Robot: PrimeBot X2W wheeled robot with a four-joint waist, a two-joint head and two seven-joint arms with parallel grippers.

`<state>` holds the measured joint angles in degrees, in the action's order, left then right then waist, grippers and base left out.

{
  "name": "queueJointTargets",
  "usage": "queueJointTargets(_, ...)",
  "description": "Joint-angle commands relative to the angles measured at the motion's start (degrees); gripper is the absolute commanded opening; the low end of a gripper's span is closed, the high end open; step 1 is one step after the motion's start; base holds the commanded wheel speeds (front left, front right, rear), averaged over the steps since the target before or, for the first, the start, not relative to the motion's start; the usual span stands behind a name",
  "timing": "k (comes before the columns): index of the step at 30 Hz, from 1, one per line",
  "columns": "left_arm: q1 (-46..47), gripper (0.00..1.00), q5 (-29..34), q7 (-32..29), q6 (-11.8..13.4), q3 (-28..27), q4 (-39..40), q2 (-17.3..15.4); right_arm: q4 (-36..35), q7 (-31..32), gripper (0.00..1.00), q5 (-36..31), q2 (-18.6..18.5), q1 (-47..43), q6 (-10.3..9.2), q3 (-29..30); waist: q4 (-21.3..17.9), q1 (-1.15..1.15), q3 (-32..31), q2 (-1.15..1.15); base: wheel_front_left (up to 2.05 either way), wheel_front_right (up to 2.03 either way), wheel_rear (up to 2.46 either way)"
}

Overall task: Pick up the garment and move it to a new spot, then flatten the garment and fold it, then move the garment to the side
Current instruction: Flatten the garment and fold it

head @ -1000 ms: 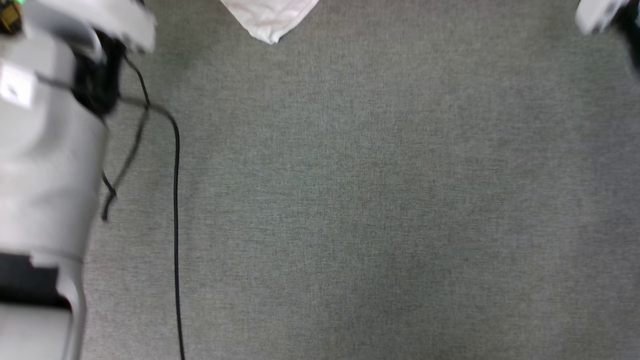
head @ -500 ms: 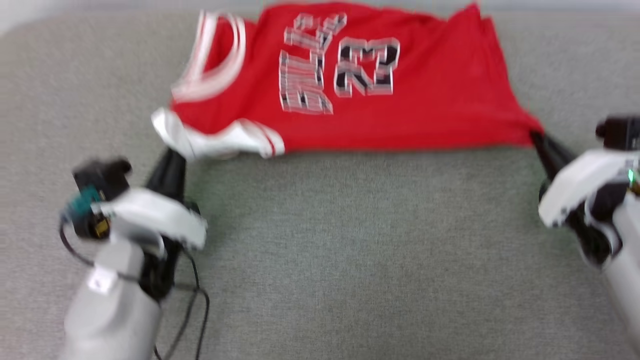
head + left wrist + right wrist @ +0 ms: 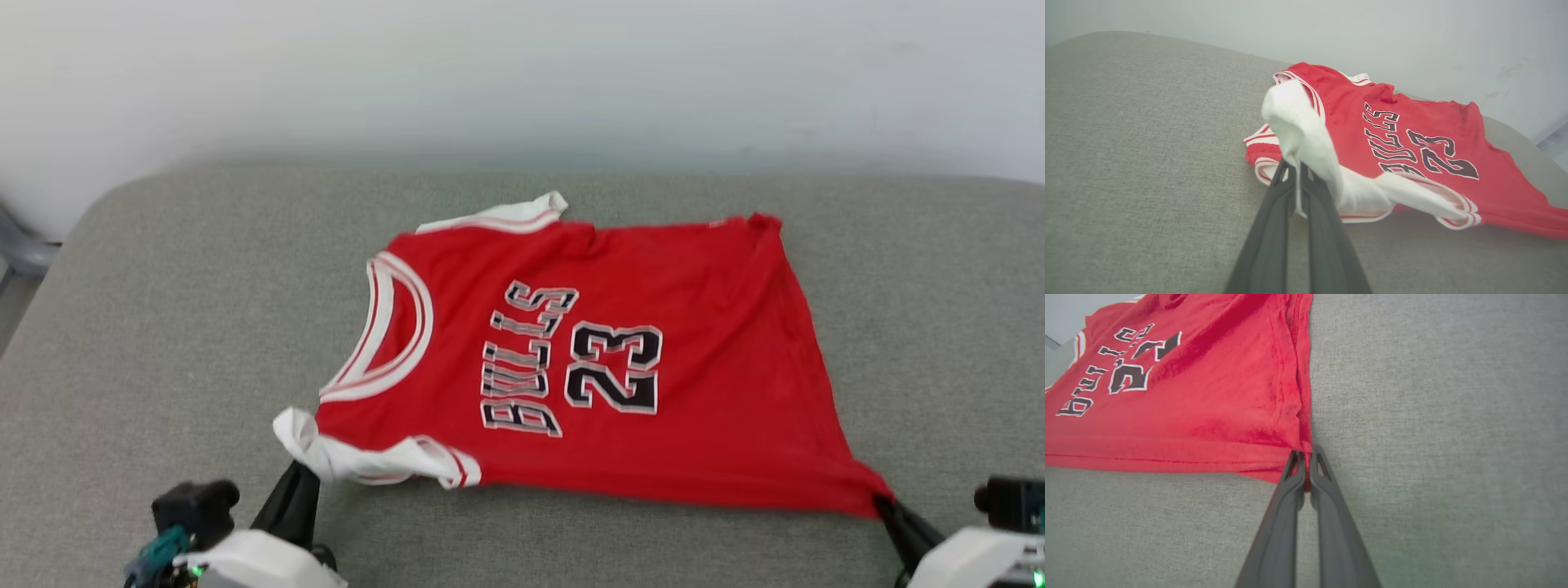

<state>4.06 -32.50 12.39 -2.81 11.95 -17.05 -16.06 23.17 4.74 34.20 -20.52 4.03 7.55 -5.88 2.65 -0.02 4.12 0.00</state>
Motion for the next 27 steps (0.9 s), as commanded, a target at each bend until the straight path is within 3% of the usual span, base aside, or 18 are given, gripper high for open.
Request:
queueJointTargets(1, -3.97, 0.00, -1.01, -0.96, 1.26, -0.95, 3.44, -0.86, -4.41, 2.85, 0.00, -2.23, 2.06, -5.72, -0.12, 3.90, -0.52, 0.02, -2.57, 0.00, 0.00, 0.00, 0.00)
queueJointTargets(2, -3.97, 0.00, -1.01, -0.96, 1.26, -0.95, 3.44, -0.86, -4.41, 2.85, 0.00, -2.23, 2.06, -5.72, -0.12, 3.90, -0.52, 0.02, -2.57, 0.00, 0.00, 0.00, 0.00)
queueJointTargets(10, -17.06, 0.00, -4.01, -6.36, 5.75, -2.63, 15.94, -2.12, -24.27, 16.75, 0.00, -10.31, 11.84, -22.07, -0.12, 14.92, -1.19, 0.02, -5.03, 0.00, 0.00, 0.00, 0.00)
queueJointTargets(13, -19.63, 0.00, -4.48, -7.45, 6.97, -3.23, 18.89, -2.68, -28.20, 19.39, 0.00, -11.65, 13.20, -24.13, -0.12, 16.70, -1.06, 0.02, -5.12, 0.00, 0.00, 0.00, 0.00)
queueJointTargets(20, -15.56, 0.00, -3.61, -9.81, 6.24, -1.67, 20.69, -3.69, -31.62, 22.53, 0.00, -13.56, 12.57, -20.70, -0.11, 16.83, -0.37, 0.02, -3.66, 0.00, 0.00, 0.00, 0.00)
queueJointTargets(27, -5.20, 0.00, -2.46, -10.86, 3.78, 0.52, 15.38, -3.69, -27.93, 22.82, 0.00, -14.27, 9.19, -10.23, -0.11, 12.40, -0.53, 0.02, 1.28, 0.00, 0.00, 0.00, 0.00)
